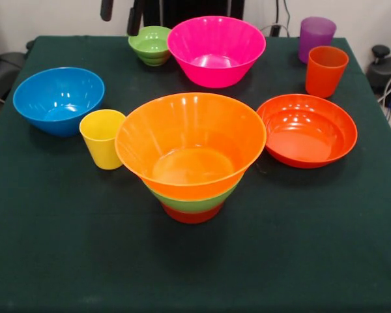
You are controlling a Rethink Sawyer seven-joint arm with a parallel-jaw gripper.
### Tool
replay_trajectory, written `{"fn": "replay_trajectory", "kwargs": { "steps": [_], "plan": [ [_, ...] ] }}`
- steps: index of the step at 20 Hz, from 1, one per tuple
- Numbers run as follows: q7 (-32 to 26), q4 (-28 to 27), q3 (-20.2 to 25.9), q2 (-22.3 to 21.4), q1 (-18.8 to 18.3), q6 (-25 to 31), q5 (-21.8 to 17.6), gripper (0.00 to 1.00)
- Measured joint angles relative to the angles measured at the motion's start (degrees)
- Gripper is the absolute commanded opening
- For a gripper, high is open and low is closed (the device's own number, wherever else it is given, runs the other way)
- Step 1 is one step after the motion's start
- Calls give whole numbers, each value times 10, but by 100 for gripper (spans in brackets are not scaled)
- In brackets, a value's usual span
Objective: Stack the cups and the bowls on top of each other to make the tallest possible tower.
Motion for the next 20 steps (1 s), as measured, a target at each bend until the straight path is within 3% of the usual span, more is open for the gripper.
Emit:
{"fn": "replay_trajectory", "kwargs": {
  "steps": [8,10,14,20],
  "plan": [
    [-57,14,54,-3,-55,-56,-94,100],
    [-92,28,87,-6,-83,-62,-113,100],
    [-165,59,155,-9,-137,-62,-118,100],
    [-254,97,233,-8,-188,-52,-111,100]
  ]
}}
